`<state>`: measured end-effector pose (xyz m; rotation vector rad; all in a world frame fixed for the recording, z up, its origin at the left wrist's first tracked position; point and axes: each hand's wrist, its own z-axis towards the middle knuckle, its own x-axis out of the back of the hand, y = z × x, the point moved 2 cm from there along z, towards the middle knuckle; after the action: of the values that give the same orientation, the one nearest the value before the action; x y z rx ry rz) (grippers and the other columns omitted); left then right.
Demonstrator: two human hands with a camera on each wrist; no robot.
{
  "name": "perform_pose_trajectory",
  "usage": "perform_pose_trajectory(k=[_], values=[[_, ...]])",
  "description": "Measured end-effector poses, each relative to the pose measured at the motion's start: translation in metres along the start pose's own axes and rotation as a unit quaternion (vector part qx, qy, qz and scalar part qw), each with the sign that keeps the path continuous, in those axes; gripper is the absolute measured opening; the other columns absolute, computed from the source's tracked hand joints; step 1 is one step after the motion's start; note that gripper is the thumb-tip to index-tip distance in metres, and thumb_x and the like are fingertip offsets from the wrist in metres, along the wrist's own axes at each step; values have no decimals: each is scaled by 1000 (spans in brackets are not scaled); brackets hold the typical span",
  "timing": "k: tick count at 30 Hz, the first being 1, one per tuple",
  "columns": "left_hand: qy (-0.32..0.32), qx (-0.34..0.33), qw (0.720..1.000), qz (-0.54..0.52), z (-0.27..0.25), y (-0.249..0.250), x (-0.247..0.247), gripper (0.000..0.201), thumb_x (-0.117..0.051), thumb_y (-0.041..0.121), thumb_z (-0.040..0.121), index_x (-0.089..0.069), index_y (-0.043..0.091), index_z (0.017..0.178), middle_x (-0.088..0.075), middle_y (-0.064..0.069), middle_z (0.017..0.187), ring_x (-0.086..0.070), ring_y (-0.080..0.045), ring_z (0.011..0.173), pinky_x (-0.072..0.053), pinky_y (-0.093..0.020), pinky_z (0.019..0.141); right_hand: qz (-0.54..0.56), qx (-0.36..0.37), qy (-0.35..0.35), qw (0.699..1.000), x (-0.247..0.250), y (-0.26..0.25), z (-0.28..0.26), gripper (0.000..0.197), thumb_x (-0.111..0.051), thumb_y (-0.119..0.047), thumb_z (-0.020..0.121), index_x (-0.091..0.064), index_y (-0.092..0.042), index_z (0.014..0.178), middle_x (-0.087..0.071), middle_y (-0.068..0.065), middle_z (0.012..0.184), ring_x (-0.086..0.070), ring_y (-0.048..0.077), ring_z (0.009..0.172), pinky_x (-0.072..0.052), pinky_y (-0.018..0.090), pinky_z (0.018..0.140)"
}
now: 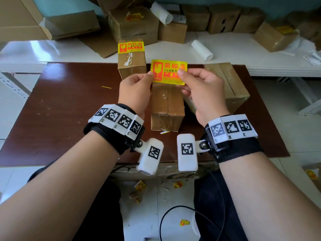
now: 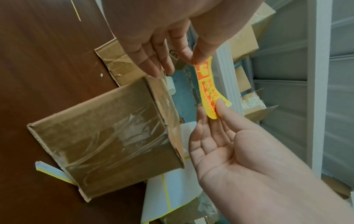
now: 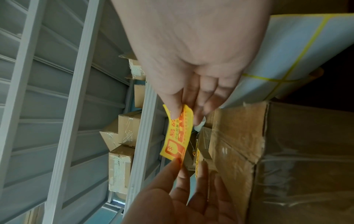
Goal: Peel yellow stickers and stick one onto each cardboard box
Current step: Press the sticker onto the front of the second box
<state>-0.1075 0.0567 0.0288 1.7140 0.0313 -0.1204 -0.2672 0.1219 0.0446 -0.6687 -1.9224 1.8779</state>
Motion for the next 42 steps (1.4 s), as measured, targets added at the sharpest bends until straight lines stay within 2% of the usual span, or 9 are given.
perform_pose_trajectory(k=[3,6,9,12,18,24,27,33,42], values=[[-1,-2,1000,25,-1,-1,0,31,-70,31,101,-63,22,71,-60,-2,80,-51,-9,65,-44,-15,59,-10,11,8,1000,2,2,1,19,-90,-25,89,-81,-14,102,-85,2,96,-81,20,100,-64,35,92],[-6,3,999,38,-3,0,0,32,-68,32,102,-62,22,72,-58,1,75,-49,-9,63,-46,-18,59,-11,-4,7,1000,3,1,1,14,-90,-26,89,-82,-19,97,-82,-8,86,-75,6,83,-60,29,87],[-13,33,999,17,-6,4,-2,25,-72,43,89,-68,21,78,-67,-10,88,-61,-23,79,-62,-50,88,4,-55,-8,998,3,1,0,12,-89,-26,90,-79,-21,94,-84,-2,96,-75,10,92,-62,36,93],[-23,47,999,-4,-2,-4,-3,29,-72,55,71,-72,26,75,-68,-11,93,-61,-29,84,-52,-73,97,24,-96,-14,995,2,2,-1,13,-90,-27,88,-79,-23,93,-84,5,108,-76,22,110,-63,53,98],[-16,59,998,11,-12,6,1,31,-66,47,79,-68,18,88,-58,-11,88,-49,-29,79,-51,-46,79,18,-124,-31,992,3,-1,-7,13,-89,-28,89,-77,-23,92,-82,3,112,-71,27,122,-63,52,94],[-22,70,997,10,-20,3,8,24,-73,50,77,-75,26,74,-56,-8,88,-46,-28,77,-44,-45,75,3,-124,-38,992,6,-2,-15,14,-88,-30,91,-77,-24,96,-81,5,118,-71,30,121,-63,57,99],[-19,57,998,22,-23,5,12,29,-77,55,73,-72,28,65,-57,-9,86,-49,-28,78,-47,-45,75,-19,-86,-25,996,6,-3,-15,11,-87,-31,92,-77,-26,91,-83,1,112,-74,22,116,-61,45,102],[-8,20,998,52,-16,7,16,30,-73,40,94,-66,23,71,-61,-10,82,-53,-25,75,-53,-44,73,-53,2,-19,998,2,-2,-8,10,-82,-24,97,-77,-18,104,-75,-10,83,-66,-4,66,-53,14,68],[-15,17,997,76,-6,7,20,26,-74,37,96,-71,22,74,-64,-9,84,-57,-22,77,-54,-39,78,-86,17,-37,995,2,5,2,18,-84,-17,95,-77,-24,110,-81,-8,99,-72,-7,80,-54,12,74]])
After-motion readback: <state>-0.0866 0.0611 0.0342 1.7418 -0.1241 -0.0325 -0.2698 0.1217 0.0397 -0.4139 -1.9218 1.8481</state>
